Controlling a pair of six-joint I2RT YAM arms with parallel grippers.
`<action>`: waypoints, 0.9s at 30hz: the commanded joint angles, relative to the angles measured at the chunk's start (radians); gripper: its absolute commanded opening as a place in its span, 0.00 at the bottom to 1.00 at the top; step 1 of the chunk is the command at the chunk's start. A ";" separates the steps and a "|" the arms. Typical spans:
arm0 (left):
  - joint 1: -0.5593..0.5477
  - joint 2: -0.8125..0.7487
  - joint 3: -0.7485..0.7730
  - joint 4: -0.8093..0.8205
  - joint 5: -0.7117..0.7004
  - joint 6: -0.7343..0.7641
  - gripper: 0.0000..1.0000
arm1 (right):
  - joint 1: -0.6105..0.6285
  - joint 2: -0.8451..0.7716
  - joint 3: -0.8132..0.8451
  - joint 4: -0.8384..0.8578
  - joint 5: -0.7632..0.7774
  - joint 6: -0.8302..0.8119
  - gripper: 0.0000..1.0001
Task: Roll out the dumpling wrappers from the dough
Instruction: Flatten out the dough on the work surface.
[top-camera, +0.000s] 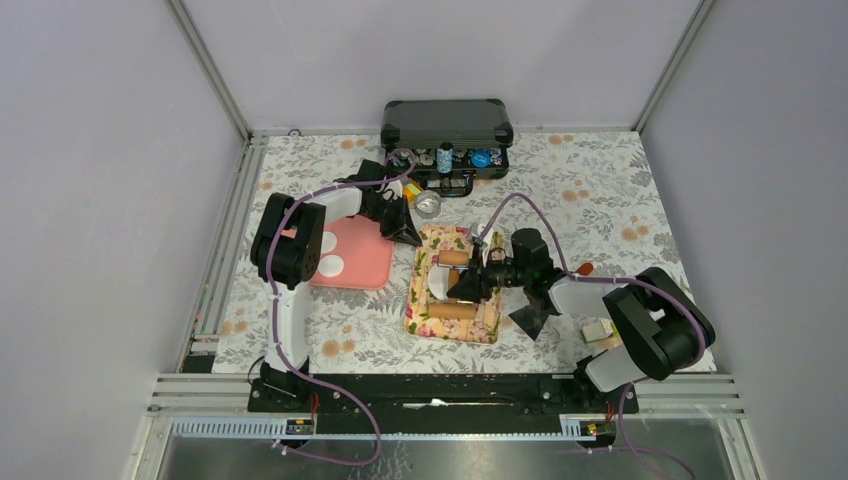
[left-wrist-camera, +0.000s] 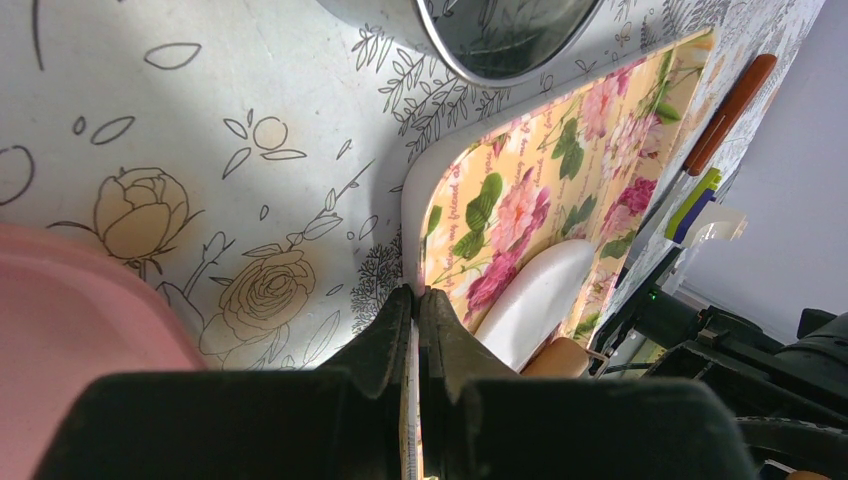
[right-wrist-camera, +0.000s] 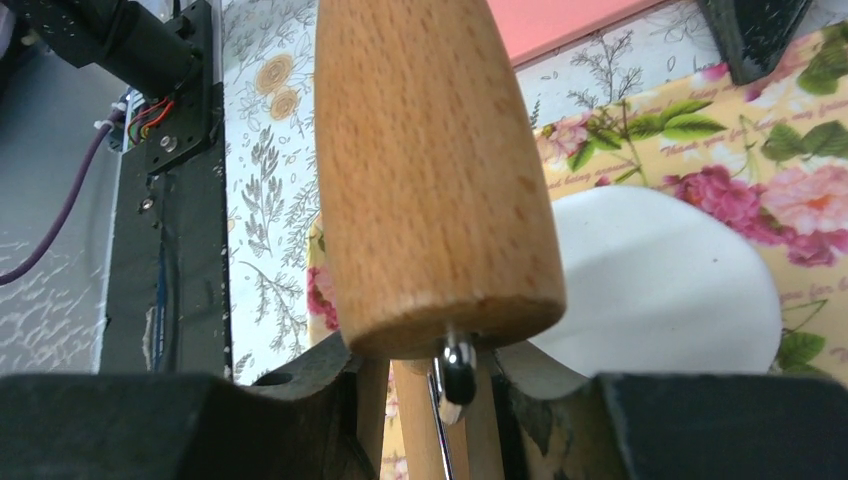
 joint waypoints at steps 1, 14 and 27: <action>0.018 -0.044 -0.010 0.018 -0.011 0.007 0.00 | -0.013 -0.044 0.035 -0.050 -0.023 0.081 0.00; 0.016 -0.044 -0.010 0.013 -0.018 0.011 0.00 | -0.087 0.025 0.176 0.123 0.210 0.331 0.00; 0.016 -0.040 -0.005 0.011 -0.018 0.011 0.00 | -0.035 0.119 0.144 -0.123 0.263 0.076 0.00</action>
